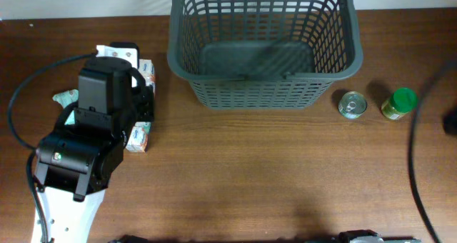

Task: Pack container
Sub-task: 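Release basket and grasp the Kleenex tissue pack row with left gripper, then lift the tissue packs and lower them into the basket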

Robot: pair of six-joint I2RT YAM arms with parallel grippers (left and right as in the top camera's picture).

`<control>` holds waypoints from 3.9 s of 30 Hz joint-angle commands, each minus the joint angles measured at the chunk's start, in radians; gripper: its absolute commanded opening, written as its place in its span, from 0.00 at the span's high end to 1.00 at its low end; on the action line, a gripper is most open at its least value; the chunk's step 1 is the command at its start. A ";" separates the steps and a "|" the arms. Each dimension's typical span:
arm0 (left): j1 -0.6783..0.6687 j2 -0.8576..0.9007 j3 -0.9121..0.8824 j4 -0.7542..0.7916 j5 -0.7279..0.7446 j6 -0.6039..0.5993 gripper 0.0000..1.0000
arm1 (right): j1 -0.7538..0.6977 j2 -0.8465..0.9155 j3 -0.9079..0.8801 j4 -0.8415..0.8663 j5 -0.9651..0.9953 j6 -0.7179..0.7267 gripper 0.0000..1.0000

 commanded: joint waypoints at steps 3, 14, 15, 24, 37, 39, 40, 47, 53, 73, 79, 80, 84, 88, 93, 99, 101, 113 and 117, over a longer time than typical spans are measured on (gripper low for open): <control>0.019 0.010 0.000 -0.014 0.025 0.013 0.67 | -0.047 -0.089 -0.384 -0.003 0.081 0.069 0.68; 0.352 0.353 0.001 0.001 0.290 0.135 0.66 | -0.176 0.018 -0.629 0.048 -0.011 0.139 0.01; 0.371 0.388 0.001 0.008 0.290 0.161 0.64 | -0.200 0.023 -0.629 0.052 -0.038 0.134 0.01; 0.403 0.659 0.001 0.042 0.373 0.293 0.54 | -0.565 0.026 -0.629 0.054 -0.531 0.015 0.01; 0.321 0.833 0.000 0.101 0.355 0.381 0.48 | -0.566 0.027 -0.629 0.054 -0.523 0.014 0.01; 0.301 0.873 0.000 0.104 0.327 0.375 0.48 | -0.566 0.027 -0.629 0.054 -0.523 0.014 0.01; 0.298 0.885 0.000 0.107 0.312 0.361 0.48 | -0.566 0.027 -0.629 0.054 -0.523 0.015 0.01; 0.300 0.967 0.000 0.115 0.288 0.315 0.52 | -0.566 0.027 -0.629 0.054 -0.523 0.015 0.01; 0.312 1.018 0.000 0.119 0.274 0.289 0.56 | -0.566 0.027 -0.629 0.054 -0.523 0.015 0.01; 0.315 0.883 0.578 -0.239 0.257 0.290 0.98 | -0.566 0.027 -0.629 0.054 -0.523 0.015 0.01; 0.294 0.786 0.970 -0.232 0.226 0.417 0.98 | -0.566 0.027 -0.629 0.054 -0.523 0.015 0.01; 0.275 0.771 1.046 -0.226 0.233 0.457 0.98 | -0.566 0.027 -0.629 0.054 -0.523 0.015 0.01; 0.149 0.728 1.210 -0.185 0.306 0.659 0.98 | -0.566 0.027 -0.629 0.054 -0.523 0.015 0.01; -0.039 0.715 1.224 -0.159 0.364 0.900 0.99 | -0.566 0.027 -0.629 0.054 -0.523 0.014 0.01; -0.224 0.785 1.186 -0.154 0.369 1.033 0.98 | -0.566 0.027 -0.629 0.054 -0.523 0.015 0.01; -0.260 1.008 1.173 -0.129 0.355 1.163 0.98 | -0.566 0.027 -0.629 0.054 -0.523 0.015 0.01; -0.249 1.093 1.173 -0.096 0.340 1.202 0.98 | -0.566 0.027 -0.629 0.055 -0.523 0.015 0.01; -0.206 1.330 1.172 0.123 0.157 1.284 0.98 | -0.566 0.027 -0.629 0.054 -0.523 0.015 0.01; -0.200 1.350 1.172 0.121 0.160 1.281 0.98 | -0.566 0.027 -0.629 0.054 -0.523 0.015 0.01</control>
